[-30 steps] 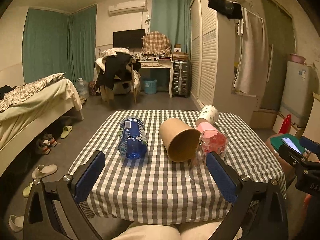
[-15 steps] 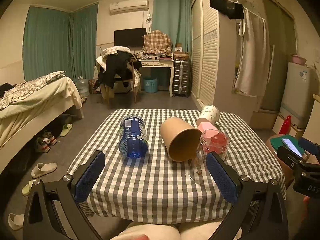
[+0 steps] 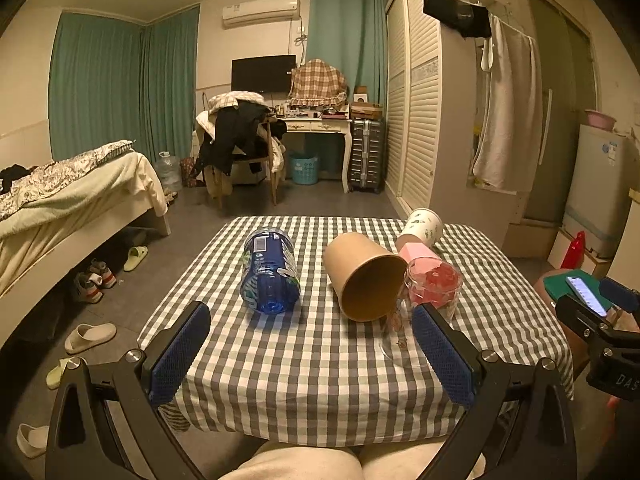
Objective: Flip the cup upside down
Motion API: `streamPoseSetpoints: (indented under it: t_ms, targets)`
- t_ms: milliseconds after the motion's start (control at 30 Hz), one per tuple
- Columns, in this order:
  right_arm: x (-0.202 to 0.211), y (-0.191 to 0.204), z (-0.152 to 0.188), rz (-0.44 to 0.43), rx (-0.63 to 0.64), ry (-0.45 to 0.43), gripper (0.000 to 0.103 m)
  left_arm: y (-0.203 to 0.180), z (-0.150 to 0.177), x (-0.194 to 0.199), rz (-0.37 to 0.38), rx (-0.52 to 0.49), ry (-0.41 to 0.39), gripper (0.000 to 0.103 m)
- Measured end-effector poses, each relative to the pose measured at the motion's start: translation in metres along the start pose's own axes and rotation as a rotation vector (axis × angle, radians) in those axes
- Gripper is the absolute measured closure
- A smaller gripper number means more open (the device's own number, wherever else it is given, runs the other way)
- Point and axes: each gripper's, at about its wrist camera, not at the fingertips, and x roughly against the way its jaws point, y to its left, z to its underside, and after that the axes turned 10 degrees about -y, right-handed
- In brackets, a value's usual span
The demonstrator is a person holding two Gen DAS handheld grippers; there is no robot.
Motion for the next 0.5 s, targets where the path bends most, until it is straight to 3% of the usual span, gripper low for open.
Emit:
streamPoseSetpoints:
  t_ms: [500]
  targets:
    - [-0.0012,0.0024,0.0045,-0.005,0.007,0.02,0.0,0.0022,0.0055,-0.0003,-0.003,0.007,0.006,0.0]
